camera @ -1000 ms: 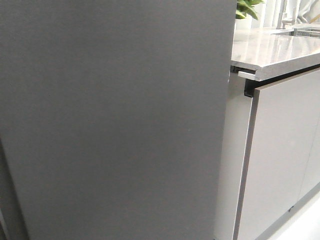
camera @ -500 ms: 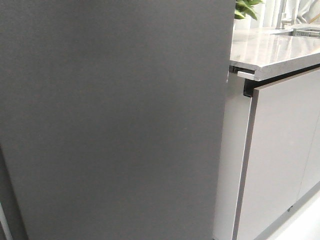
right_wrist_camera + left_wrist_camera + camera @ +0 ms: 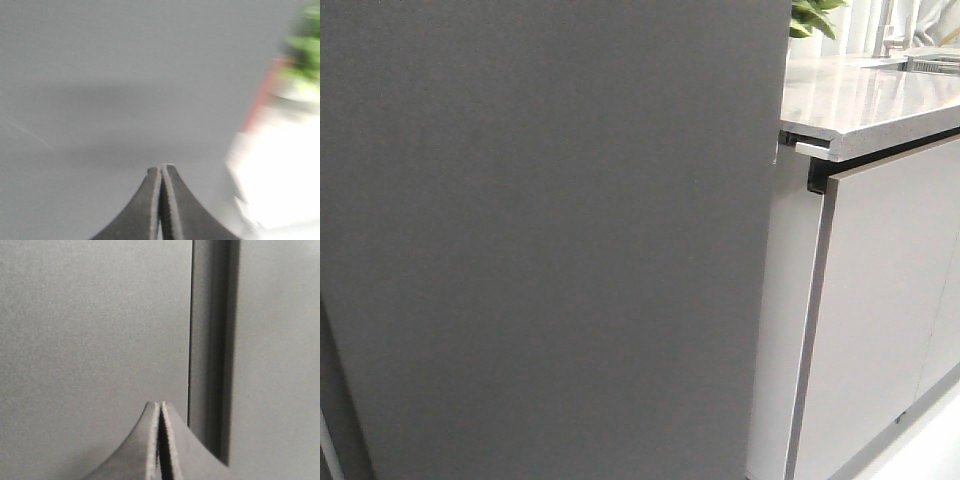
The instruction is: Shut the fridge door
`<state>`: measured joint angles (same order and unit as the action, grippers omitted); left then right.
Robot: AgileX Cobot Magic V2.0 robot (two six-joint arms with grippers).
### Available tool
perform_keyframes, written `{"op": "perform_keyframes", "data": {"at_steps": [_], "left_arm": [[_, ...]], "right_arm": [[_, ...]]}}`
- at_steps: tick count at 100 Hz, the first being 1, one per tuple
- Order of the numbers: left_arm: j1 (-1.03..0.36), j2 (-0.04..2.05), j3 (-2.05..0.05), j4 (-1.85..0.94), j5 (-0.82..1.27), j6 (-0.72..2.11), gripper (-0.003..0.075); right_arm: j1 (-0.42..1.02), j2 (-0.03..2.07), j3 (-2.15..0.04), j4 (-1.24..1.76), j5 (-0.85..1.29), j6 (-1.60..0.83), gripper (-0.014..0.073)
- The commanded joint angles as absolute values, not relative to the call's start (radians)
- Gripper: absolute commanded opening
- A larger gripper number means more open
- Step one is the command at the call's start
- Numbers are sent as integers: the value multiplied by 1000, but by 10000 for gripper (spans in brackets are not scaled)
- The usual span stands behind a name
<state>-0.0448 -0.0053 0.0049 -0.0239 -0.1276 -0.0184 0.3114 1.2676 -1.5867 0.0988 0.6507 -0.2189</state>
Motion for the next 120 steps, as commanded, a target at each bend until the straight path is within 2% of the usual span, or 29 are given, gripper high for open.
{"op": "perform_keyframes", "data": {"at_steps": [1,30,57,73,120], "left_arm": [[-48,-26,40,-30,-200,-23,-20],[-48,-26,40,-30,-200,-23,-20],[-48,-26,40,-30,-200,-23,-20],[-48,-26,40,-30,-200,-23,-20],[-48,-26,40,-30,-200,-23,-20]], "right_arm": [[265,1103,-1504,86,598,-209,-44],[216,675,-1149,-115,592,49,-44],[216,384,-876,-121,601,158,-44],[216,329,-812,-119,619,158,-44],[216,326,-813,-114,667,158,-45]]}}
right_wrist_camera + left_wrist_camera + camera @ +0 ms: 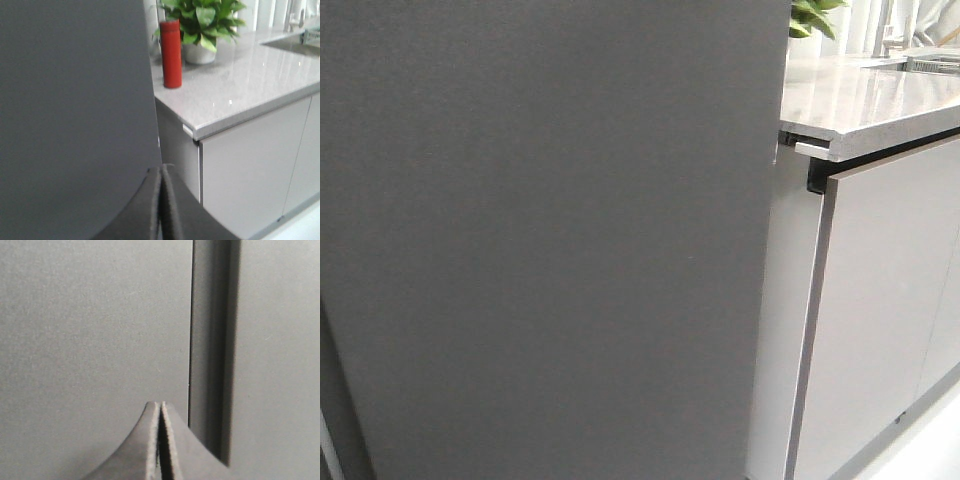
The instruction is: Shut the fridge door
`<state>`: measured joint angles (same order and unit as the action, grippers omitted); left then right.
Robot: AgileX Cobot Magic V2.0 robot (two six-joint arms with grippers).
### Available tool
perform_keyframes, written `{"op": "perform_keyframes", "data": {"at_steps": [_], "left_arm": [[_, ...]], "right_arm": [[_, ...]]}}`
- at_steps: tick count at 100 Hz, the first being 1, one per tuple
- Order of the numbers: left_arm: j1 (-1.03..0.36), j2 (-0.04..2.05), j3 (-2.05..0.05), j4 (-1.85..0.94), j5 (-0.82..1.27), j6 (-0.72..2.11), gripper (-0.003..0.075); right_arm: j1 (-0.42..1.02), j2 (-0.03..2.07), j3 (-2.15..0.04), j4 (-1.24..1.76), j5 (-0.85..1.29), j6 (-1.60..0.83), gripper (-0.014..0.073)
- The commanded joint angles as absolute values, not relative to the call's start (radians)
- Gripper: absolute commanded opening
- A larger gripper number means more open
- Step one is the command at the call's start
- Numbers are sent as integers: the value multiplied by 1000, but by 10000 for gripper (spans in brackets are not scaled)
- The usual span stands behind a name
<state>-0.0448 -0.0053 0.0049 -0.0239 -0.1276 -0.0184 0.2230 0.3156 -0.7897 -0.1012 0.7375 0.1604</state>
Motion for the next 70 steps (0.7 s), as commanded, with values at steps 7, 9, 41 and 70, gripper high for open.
{"op": "perform_keyframes", "data": {"at_steps": [7,9,41,70], "left_arm": [[-48,-26,40,-30,-200,-23,-20],[-48,-26,40,-30,-200,-23,-20],[-48,-26,40,-30,-200,-23,-20],[-48,-26,40,-30,-200,-23,-20]], "right_arm": [[216,326,-813,-114,667,158,-44],[216,326,-813,-114,667,158,-44],[132,291,-726,-151,515,156,-45],[-66,95,-302,-92,193,158,-45]]}}
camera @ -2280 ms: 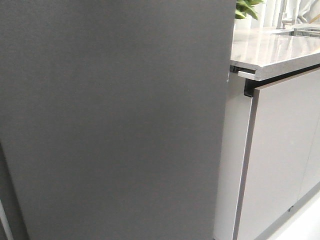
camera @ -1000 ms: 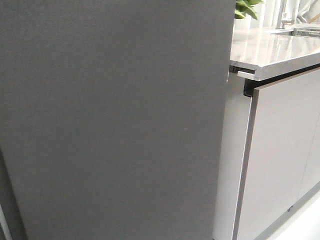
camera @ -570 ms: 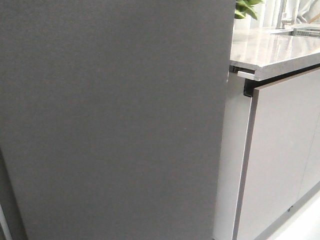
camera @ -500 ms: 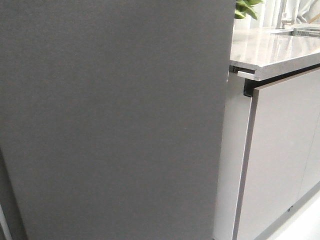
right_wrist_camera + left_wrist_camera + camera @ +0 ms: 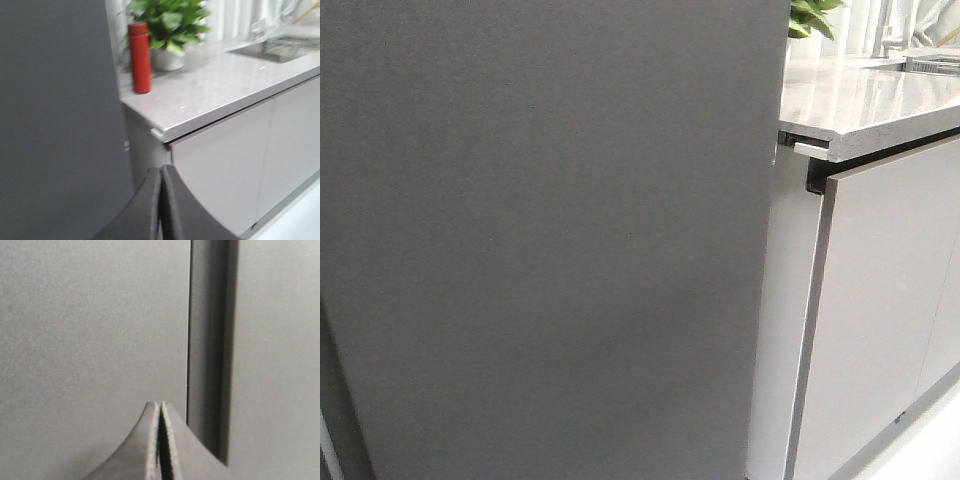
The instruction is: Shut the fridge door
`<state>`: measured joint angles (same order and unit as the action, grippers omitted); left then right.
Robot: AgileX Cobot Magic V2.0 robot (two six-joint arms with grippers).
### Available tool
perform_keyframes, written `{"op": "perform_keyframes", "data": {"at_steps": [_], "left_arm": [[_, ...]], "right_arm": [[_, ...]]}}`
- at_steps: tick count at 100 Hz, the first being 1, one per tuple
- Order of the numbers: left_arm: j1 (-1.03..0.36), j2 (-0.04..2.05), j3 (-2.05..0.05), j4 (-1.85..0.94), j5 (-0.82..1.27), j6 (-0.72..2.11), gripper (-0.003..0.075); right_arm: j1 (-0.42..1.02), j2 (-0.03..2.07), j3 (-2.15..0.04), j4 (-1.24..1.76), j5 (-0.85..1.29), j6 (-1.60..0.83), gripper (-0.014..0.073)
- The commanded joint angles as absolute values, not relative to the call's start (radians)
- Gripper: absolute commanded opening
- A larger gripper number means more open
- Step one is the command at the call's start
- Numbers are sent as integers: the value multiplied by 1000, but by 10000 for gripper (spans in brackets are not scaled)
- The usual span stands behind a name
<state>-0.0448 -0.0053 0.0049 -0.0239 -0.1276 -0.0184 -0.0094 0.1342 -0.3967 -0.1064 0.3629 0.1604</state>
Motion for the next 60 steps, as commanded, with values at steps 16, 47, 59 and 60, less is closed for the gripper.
{"op": "perform_keyframes", "data": {"at_steps": [16,47,59,60], "left_arm": [[-48,-26,40,-30,-200,-23,-20],[-48,-26,40,-30,-200,-23,-20],[-48,-26,40,-30,-200,-23,-20],[-48,-26,40,-30,-200,-23,-20]], "right_arm": [[-113,11,-90,-81,26,158,-44],[-114,-30,36,-64,-24,158,-45],[-114,-30,36,-53,-24,158,-45],[-114,-30,36,-53,-24,158,-45]]}}
